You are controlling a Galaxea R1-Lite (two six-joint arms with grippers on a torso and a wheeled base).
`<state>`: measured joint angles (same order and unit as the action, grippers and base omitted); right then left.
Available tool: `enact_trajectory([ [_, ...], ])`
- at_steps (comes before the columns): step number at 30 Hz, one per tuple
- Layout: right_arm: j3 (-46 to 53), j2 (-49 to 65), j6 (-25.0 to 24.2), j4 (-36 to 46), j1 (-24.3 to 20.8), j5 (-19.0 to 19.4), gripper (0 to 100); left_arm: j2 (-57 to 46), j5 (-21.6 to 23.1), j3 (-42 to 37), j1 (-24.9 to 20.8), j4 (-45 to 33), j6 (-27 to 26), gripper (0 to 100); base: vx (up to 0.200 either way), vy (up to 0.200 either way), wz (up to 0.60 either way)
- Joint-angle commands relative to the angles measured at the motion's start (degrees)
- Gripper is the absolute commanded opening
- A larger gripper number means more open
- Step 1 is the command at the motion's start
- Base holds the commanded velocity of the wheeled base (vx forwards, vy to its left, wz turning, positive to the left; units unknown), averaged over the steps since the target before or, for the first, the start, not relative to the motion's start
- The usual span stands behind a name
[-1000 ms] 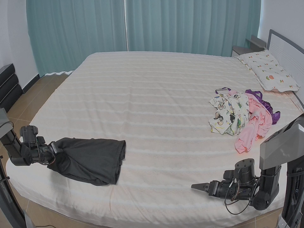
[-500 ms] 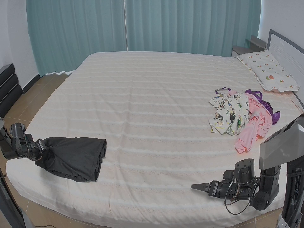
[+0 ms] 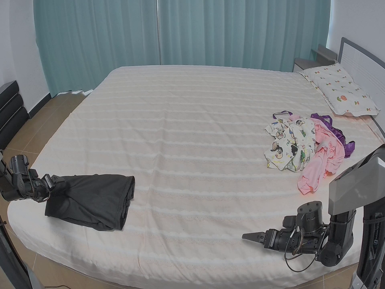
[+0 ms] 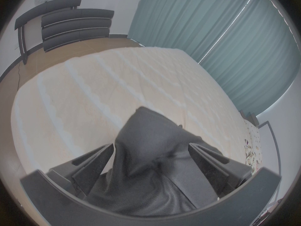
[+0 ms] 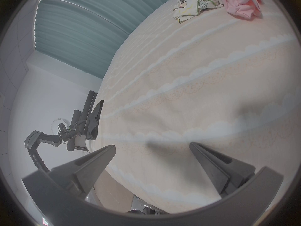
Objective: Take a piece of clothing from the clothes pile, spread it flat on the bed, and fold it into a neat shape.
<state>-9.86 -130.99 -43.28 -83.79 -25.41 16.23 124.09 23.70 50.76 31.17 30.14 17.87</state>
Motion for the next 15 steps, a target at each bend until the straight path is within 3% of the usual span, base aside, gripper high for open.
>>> enact_trajectory([
  [1,0.02,0.12,0.21,-0.06,-0.08,-0.14,100,-2.45,1.17,1.27,2.75,-0.16,0.32,100,0.000,0.000,0.00],
  [5,0.02,0.38,0.21,-0.15,0.00,-0.23,100,-3.94,1.53,2.59,5.13,-0.25,1.46,100,0.000,0.000,0.00],
  [10,0.72,1.44,0.47,-3.31,1.06,-0.67,100,-9.30,4.07,1.80,6.45,-0.08,9.29,100,0.000,0.000,0.00],
  [15,2.66,8.91,1.79,-5.69,3.87,-0.67,100,-17.39,5.74,-3.04,5.65,0.01,9.46,100,0.000,0.000,0.00],
])
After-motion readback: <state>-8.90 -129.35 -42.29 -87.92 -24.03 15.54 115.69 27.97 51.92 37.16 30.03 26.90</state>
